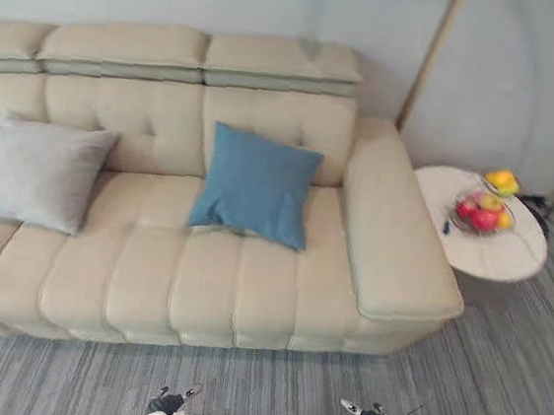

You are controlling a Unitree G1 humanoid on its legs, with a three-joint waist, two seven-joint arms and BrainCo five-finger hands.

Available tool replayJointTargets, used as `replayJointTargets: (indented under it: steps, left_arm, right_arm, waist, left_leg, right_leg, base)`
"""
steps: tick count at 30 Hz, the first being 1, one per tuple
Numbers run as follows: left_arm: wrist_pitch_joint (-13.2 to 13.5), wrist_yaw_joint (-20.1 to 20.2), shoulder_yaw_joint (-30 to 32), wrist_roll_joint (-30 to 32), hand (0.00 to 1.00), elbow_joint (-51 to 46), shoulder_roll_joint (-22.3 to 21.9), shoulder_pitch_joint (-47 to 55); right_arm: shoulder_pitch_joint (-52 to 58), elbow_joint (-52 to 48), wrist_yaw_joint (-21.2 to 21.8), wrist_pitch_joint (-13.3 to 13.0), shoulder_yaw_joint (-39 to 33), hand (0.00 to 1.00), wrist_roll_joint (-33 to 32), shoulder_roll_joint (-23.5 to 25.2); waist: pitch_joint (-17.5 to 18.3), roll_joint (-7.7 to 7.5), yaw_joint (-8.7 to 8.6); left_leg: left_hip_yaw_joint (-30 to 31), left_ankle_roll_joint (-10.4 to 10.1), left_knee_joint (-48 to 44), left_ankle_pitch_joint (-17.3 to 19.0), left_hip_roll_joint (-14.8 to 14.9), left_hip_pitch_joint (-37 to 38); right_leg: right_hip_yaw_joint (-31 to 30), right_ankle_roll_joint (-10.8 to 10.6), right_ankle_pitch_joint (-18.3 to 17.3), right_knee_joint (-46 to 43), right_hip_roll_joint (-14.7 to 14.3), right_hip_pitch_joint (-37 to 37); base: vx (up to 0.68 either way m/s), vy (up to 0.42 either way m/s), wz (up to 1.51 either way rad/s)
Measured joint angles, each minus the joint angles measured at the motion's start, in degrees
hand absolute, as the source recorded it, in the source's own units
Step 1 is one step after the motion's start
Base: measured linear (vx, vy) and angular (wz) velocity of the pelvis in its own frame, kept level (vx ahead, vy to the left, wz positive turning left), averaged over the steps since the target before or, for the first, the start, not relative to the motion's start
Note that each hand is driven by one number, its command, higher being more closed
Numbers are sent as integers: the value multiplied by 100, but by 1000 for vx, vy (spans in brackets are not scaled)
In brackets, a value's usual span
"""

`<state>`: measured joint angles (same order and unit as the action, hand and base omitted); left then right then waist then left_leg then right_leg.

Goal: Pick up cushions and gather them together orderly.

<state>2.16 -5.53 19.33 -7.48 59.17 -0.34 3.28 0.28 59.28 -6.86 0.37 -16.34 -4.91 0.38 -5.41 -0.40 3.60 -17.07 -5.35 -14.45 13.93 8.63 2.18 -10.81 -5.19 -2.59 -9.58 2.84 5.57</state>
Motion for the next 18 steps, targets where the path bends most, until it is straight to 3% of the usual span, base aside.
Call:
replayJointTargets:
  steps: [2, 3, 4, 6, 8, 9, 11, 13, 14, 15, 16, 18]
  left_arm:
    - [-2, -6, -2, 2, 0, -1, 59, -98]
    - [-1, -10, -17, 6, 0, -11, 58, -149]
    - [1, -14, -83, 5, 0, -18, 58, -211]
    - [6, -16, -164, -2, 0, -26, 40, -195]
    - [18, -12, -286, -50, 0, -33, -12, -186]
    - [17, -8, -302, -62, 0, -13, -20, -204]
    - [9, 10, -328, -61, 0, 4, -35, -207]
    - [4, 50, -364, -58, 0, -1, -47, -211]
    - [4, 70, -353, -56, 0, -6, -36, -216]
    - [12, 81, -346, -56, 0, -12, -28, -226]
    - [14, 95, -278, -56, 0, -41, -48, -237]
    - [21, 97, -311, -56, 0, -100, -60, -240]
  right_arm:
    - [-101, -11, 7, -11, 86, 0, 6, 147]
    - [-200, -18, 9, -1, 79, 0, 23, 198]
    - [-177, -20, 8, 4, 65, 0, 35, 202]
    - [-138, -27, 7, 4, -61, 0, 44, 197]
    - [-133, -193, 4, 4, -215, 0, 53, 179]
    - [-98, -209, 3, 8, -281, 0, 63, 184]
    - [-128, -203, 4, -10, -359, 0, 98, 143]
    - [-160, -185, 4, -7, -373, 0, 122, 134]
    - [-160, -185, 6, -11, -371, 0, 116, 132]
    - [-171, -186, 5, -12, -374, 0, 103, 115]
    - [-192, -194, -8, -10, -366, 0, 83, 87]
    - [-210, -153, -11, -12, -361, 0, 20, 60]
  waist:
    - [-52, -52, -19]
    - [-80, -52, -16]
    - [-79, -81, -17]
    - [-87, -47, -31]
    - [-102, 50, -36]
    - [-115, 10, -45]
    - [-161, 79, -63]
    - [-206, 117, -67]
    - [-231, 122, -77]
    - [-311, 137, -57]
    - [-409, 226, -47]
    - [-427, 280, -29]
  left_leg:
    - [-577, 8, 20, 4, 147, 21]
    - [-988, 6, 40, 0, 240, 35]
    - [-1383, 1, 52, -3, 254, 185]
    - [-1790, -26, 117, -18, 281, 364]
    - [-2241, -172, 335, -103, 285, 616]
    - [-2370, -265, 404, -167, 279, 718]
    - [-2356, -340, 407, -295, 338, 796]
    - [-2224, -348, -545, -318, 707, 627]
    - [-2062, -257, -1233, -337, 938, 386]
    - [-1693, -30, -2074, -289, 1212, 138]
    - [-1054, 272, -2924, -25, 1260, -204]
    - [-84, -88, -3312, 256, 828, -758]
  right_leg:
    - [228, 94, 325, 0, -75, 333]
    - [1006, 278, 328, -152, 25, 556]
    - [2308, 492, 62, -531, 287, 636]
    - [3443, 678, -251, -777, 545, 592]
    - [4870, 848, -531, -1172, 1032, 481]
    - [4971, 821, -588, -1254, 1002, 488]
    - [4588, 867, -693, -1218, 720, 589]
    - [4175, 884, -873, -1206, 460, 637]
    - [4018, 904, -903, -1185, 352, 596]
    - [3882, 928, -927, -1101, 201, 470]
    - [3601, 1023, -977, -1072, -2, 317]
    - [3217, 1061, -1027, -1055, -187, 254]
  base:
    - [-70, 41, -165]
    - [-62, -4, -157]
    - [-45, -3, -155]
    - [-26, -26, -114]
    - [10, -98, -112]
    - [65, -178, -98]
    - [97, -260, -95]
    - [119, -286, -109]
    - [103, -240, -90]
    - [108, -262, -104]
    - [96, -194, -119]
    - [127, -125, -130]
